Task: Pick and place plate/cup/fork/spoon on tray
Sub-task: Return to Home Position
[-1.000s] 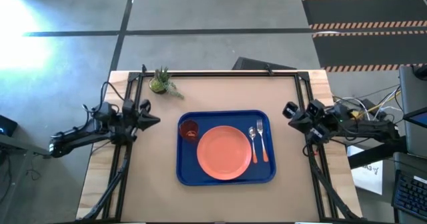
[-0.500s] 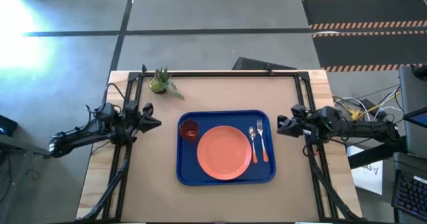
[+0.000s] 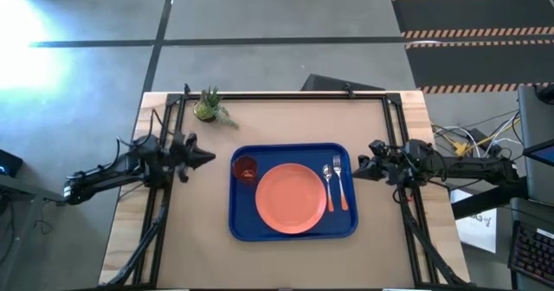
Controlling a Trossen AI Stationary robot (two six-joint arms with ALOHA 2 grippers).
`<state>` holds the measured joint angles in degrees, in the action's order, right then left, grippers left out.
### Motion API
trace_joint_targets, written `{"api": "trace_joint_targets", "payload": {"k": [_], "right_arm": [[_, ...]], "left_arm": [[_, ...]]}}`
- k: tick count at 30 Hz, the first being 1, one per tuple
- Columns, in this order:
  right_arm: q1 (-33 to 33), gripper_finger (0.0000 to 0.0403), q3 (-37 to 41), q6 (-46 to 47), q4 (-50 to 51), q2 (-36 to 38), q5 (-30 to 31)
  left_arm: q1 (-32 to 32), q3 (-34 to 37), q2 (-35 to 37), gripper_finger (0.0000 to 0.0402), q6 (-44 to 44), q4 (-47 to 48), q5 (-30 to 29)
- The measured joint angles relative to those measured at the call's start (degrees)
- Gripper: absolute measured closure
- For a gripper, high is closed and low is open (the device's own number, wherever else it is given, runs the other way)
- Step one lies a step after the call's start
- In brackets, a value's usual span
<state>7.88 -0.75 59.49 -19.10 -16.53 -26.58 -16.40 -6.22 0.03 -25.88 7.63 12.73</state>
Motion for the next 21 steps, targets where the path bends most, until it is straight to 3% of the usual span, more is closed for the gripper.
{"api": "trace_joint_targets", "payload": {"k": [5, 11, 17, 21], "right_arm": [[0.00, 0.0394, 0.02, -1.32, 0.20, 0.00, 1.33], [0.00, 0.0394, 0.02, -2.70, 0.20, 0.00, 2.64], [0.00, 0.0394, 0.07, -3.15, 0.18, 0.00, 2.83], [0.02, 0.0394, 0.07, -5.49, 0.36, -0.04, 4.99]], "left_arm": [[0.00, 0.09, -0.50, 0.0402, -4.87, 0.67, -10.38], [0.02, 0.70, -1.99, 0.0402, 2.46, -0.18, -11.19], [0.03, 5.32, -4.37, 0.0402, 3.35, -8.35, -12.25], [0.00, 5.73, -6.03, 0.0402, 4.15, -8.95, -12.48]]}}
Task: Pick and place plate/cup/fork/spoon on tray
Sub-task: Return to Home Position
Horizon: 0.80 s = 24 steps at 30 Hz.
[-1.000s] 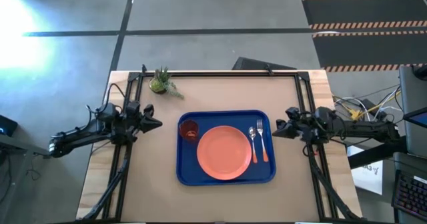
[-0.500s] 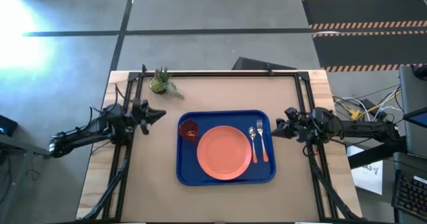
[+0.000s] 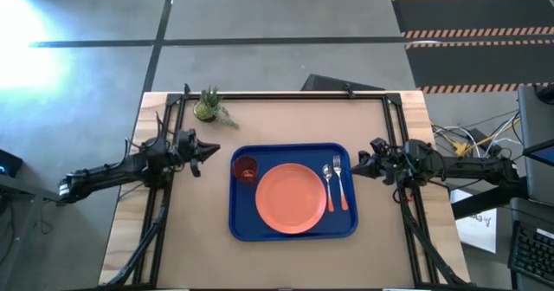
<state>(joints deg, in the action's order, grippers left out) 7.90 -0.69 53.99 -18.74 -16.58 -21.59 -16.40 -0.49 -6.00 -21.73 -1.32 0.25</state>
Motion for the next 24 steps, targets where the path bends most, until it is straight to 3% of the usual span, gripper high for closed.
{"api": "trace_joint_targets", "payload": {"k": [7, 14, 24], "right_arm": [[0.00, 0.0394, 0.02, -7.22, 2.76, -0.04, 3.20], [0.00, 0.0394, 0.04, -21.82, 6.71, -0.04, 16.95], [0.00, 0.0394, 0.07, -38.89, 6.51, -0.09, 28.11]], "left_arm": [[0.00, 0.04, -3.36, 0.0402, -0.23, 0.04, -0.02], [0.00, 0.09, -3.98, 0.0402, -0.27, 0.04, -0.02], [0.00, 0.15, -3.82, 0.0402, -0.29, 0.04, -0.06]]}}
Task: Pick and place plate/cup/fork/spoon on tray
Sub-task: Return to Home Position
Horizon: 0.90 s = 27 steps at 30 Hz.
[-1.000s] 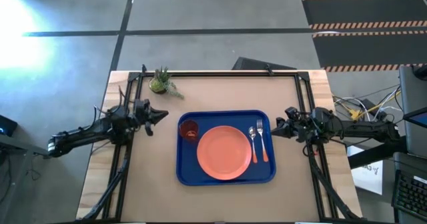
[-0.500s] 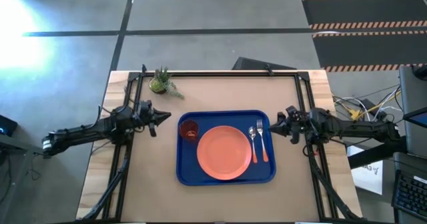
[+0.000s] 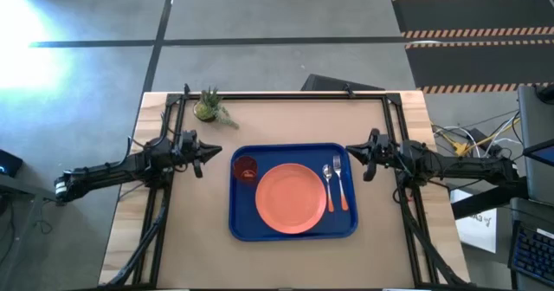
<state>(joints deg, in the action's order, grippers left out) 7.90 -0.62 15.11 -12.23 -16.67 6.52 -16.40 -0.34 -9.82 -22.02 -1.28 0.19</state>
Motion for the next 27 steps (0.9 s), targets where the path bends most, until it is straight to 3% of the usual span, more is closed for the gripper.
{"api": "trace_joint_targets", "payload": {"k": [4, 10, 15, 18, 27], "right_arm": [[0.00, 0.0394, 0.00, -0.53, 0.02, 0.00, -1.10], [-0.02, 0.0394, 0.00, 0.19, 5.20, 0.00, -8.97], [-0.02, 0.0394, 0.00, 4.26, 10.07, 0.00, -9.59], [-0.02, 0.0394, -0.03, 4.03, 9.83, 0.02, -9.01], [0.00, 0.0394, -0.07, 1.00, 9.81, 0.02, 0.97]], "left_arm": [[0.00, 0.02, -0.02, 0.0402, 0.00, 0.00, 0.00], [0.00, 0.04, -0.15, 0.0402, 0.00, 0.00, 0.00], [0.00, 0.07, -0.16, 0.0402, 0.00, 0.00, -0.01], [0.00, 0.07, -0.17, 0.0402, 0.00, 0.00, 0.00], [0.00, 0.07, -0.17, 0.0402, 0.31, 0.01, 0.00]]}}
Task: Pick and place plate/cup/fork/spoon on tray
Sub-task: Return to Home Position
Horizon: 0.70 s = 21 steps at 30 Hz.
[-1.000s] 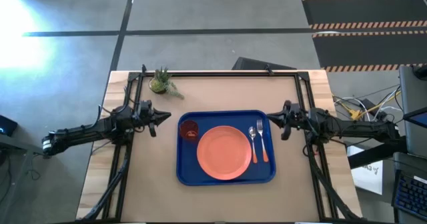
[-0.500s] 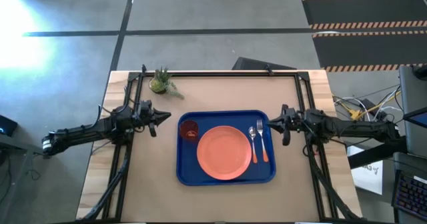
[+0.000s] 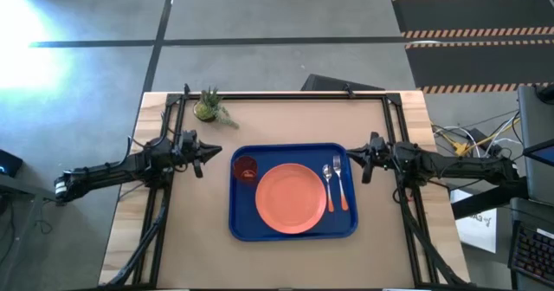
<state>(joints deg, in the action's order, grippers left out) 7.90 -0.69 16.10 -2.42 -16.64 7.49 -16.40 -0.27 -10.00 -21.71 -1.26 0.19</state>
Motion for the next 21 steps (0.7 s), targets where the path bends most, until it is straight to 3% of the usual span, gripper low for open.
{"api": "trace_joint_targets", "payload": {"k": [12, 21], "right_arm": [[-0.02, 0.0394, -0.02, -0.86, -0.01, 0.00, 0.06], [0.00, 0.0394, -0.04, 4.92, -0.01, 0.00, 0.04]], "left_arm": [[0.00, 0.00, 0.00, 0.0402, 3.90, 0.01, -0.01], [0.00, 0.00, 0.00, 0.0402, 4.52, 0.01, 0.00]]}}
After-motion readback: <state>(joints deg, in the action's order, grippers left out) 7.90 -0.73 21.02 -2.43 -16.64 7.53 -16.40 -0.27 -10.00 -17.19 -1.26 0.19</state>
